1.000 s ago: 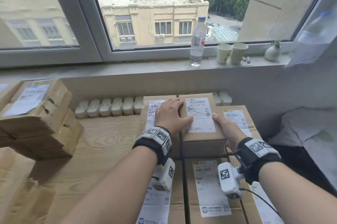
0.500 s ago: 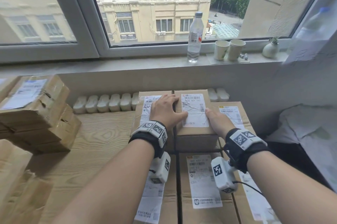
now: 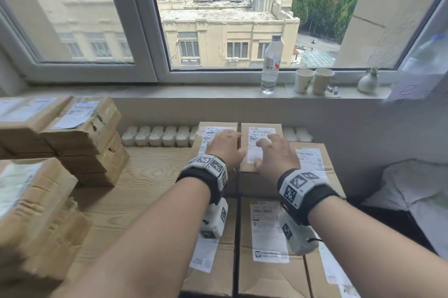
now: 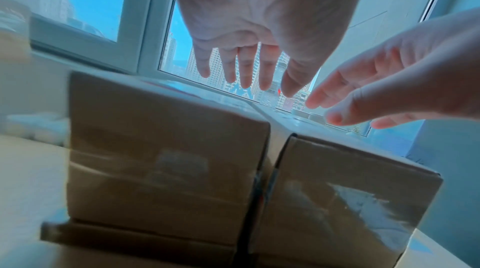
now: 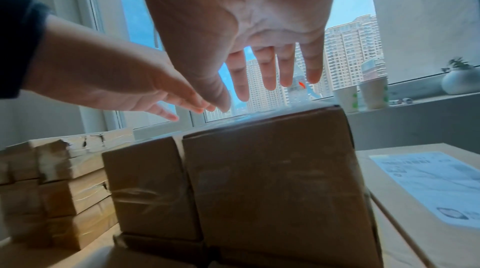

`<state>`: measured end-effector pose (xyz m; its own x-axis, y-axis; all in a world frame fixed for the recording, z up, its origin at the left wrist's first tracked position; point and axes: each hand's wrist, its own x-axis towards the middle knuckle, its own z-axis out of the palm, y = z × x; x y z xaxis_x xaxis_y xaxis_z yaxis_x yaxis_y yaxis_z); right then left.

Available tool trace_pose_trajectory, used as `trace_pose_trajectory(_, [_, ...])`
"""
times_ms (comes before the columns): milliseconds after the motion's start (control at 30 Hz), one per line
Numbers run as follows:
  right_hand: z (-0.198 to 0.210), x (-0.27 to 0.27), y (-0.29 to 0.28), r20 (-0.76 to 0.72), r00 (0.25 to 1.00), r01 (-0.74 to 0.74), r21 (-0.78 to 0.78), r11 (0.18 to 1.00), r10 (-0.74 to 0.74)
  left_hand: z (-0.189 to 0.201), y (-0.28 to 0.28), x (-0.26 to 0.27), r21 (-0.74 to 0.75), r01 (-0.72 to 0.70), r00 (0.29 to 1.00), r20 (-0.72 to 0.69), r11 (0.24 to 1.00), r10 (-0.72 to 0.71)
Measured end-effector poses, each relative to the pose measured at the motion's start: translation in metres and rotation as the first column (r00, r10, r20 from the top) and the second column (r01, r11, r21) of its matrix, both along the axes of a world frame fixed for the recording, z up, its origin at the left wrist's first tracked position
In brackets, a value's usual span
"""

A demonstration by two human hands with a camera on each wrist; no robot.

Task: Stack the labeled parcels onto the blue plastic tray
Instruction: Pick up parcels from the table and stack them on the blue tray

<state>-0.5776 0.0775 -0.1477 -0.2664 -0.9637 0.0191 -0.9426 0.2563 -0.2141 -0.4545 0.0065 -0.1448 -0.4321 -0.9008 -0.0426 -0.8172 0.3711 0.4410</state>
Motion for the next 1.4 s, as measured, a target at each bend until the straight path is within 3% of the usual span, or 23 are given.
trace_pose_trajectory(400, [0.006,0.075,0.025,-0.038,0.972,-0.230,0.032,0.973,0.231,0.004,0.061,0.100,-0.095,-0.143,0.978,0.138,0.985,0.156])
trace_pose_trajectory(667, [0.013,0.161,0.033,-0.024,0.939,-0.342,0.036,0.939,0.343,0.009,0.081,0.195,-0.083,-0.277,0.955,0.088,0.957,0.284])
trace_pose_trajectory(1100, [0.000,0.344,0.060,0.065,0.934,-0.355,0.032,0.934,0.352,0.016,0.123,0.368,-0.156,-0.320,0.947,-0.044,0.934,0.317])
trace_pose_trajectory(1233, [0.001,0.386,0.063,0.151,0.941,-0.307,-0.006,0.952,0.304,0.024,0.125,0.420,-0.257,-0.396,0.918,-0.101,0.881,0.383])
trace_pose_trajectory(1400, [0.008,0.420,0.061,0.268,0.931,-0.245,-0.044,0.969,0.248,0.025,0.115,0.475,-0.237,-0.440,0.897,-0.149,0.866,0.416])
